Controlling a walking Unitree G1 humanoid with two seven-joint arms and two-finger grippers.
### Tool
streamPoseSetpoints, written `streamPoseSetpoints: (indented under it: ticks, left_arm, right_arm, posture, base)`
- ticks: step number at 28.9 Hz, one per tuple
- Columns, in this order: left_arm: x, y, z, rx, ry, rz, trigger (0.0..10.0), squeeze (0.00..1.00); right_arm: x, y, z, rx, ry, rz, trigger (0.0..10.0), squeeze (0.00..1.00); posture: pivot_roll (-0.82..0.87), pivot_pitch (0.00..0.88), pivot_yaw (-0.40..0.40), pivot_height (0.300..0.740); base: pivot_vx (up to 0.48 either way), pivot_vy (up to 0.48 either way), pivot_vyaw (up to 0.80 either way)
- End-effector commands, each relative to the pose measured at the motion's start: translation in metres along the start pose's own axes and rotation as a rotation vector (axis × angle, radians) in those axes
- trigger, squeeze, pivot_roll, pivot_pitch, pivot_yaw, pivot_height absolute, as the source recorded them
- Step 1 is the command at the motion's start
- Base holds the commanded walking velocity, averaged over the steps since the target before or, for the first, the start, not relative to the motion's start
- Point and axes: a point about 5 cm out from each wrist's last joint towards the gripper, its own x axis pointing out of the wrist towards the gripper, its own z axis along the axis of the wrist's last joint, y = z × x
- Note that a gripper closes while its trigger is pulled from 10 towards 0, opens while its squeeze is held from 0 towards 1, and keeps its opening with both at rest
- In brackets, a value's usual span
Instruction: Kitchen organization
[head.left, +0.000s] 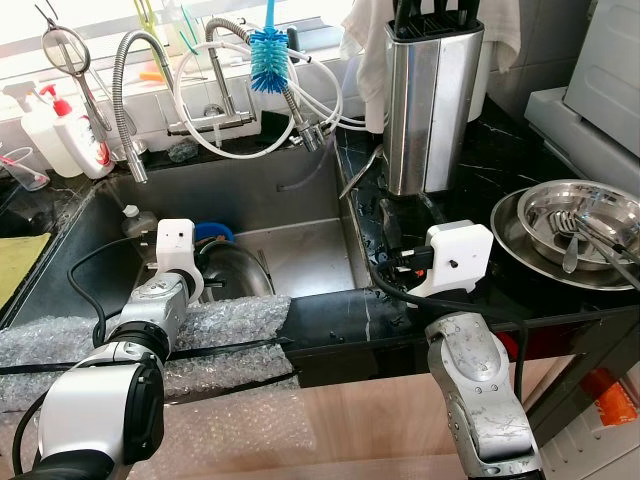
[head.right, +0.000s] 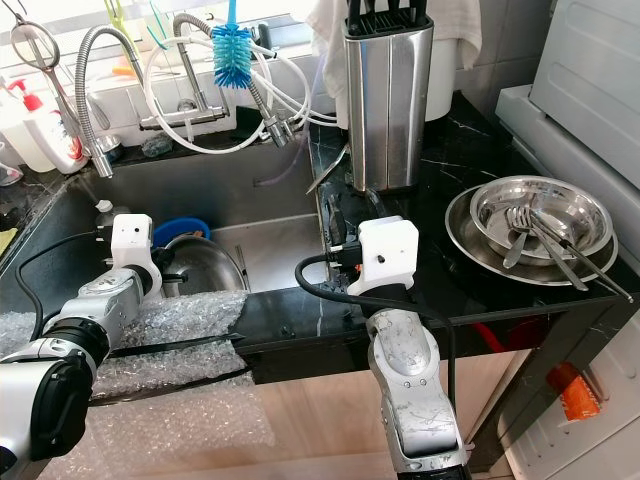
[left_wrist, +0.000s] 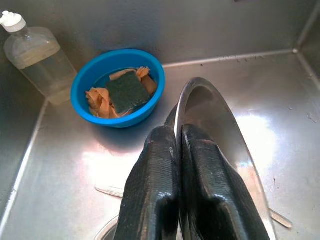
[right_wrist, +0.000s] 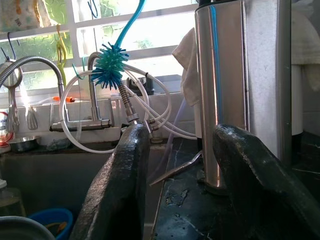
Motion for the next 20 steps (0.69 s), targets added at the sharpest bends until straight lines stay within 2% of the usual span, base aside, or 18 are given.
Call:
streamPoseSetpoints:
  ticks: [1,8,9,11,13,17,20]
  left_arm:
    - [0.000,0.003,0.003,0.001,0.013,0.006,10.0,1.00]
    - [0.000,0.003,0.003,0.005,0.021,0.001,10.0,1.00]
    - [0.000,0.003,0.003,0.006,0.021,0.001,10.0,0.97]
    - [0.000,0.004,0.005,0.012,0.012,0.010,10.0,0.00]
    - [0.000,0.004,0.006,0.015,0.003,0.019,10.0,0.00]
    - [-0.001,0.010,0.018,0.053,-0.100,0.082,10.0,0.00]
    - [-0.004,0.014,0.034,0.038,-0.231,0.120,10.0,0.00]
  right_arm:
    - [0.001,0.006,0.003,0.004,-0.011,0.017,10.0,0.00]
    - [0.001,0.005,0.003,0.004,-0.009,0.017,10.0,0.00]
    - [0.002,0.005,0.003,0.004,-0.009,0.017,10.0,0.00]
    - [0.001,0.005,0.002,0.003,-0.009,0.016,10.0,0.00]
    - [0.001,0.005,0.002,0.004,-0.008,0.015,10.0,0.00]
    - [0.001,0.005,0.002,0.000,-0.005,0.014,10.0,0.00]
    - [0.000,0.004,0.001,0.000,-0.003,0.013,10.0,0.00]
  posture:
    - [-0.07,0.005,0.169,0.740]
    - [-0.07,0.011,0.169,0.740]
    - [-0.07,0.011,0.169,0.740]
    - [-0.07,0.011,0.168,0.740]
    - [-0.07,0.011,0.168,0.740]
    - [-0.07,0.011,0.167,0.740]
    - [-0.07,0.012,0.159,0.740]
  base:
    - [0.000,0.000,0.00]
    - [0.000,0.000,0.00]
    - [0.000,0.000,0.00]
    - [0.000,0.000,0.00]
    - [0.000,0.000,0.00]
    - [0.000,0.000,0.00]
    - [0.000,0.000,0.00]
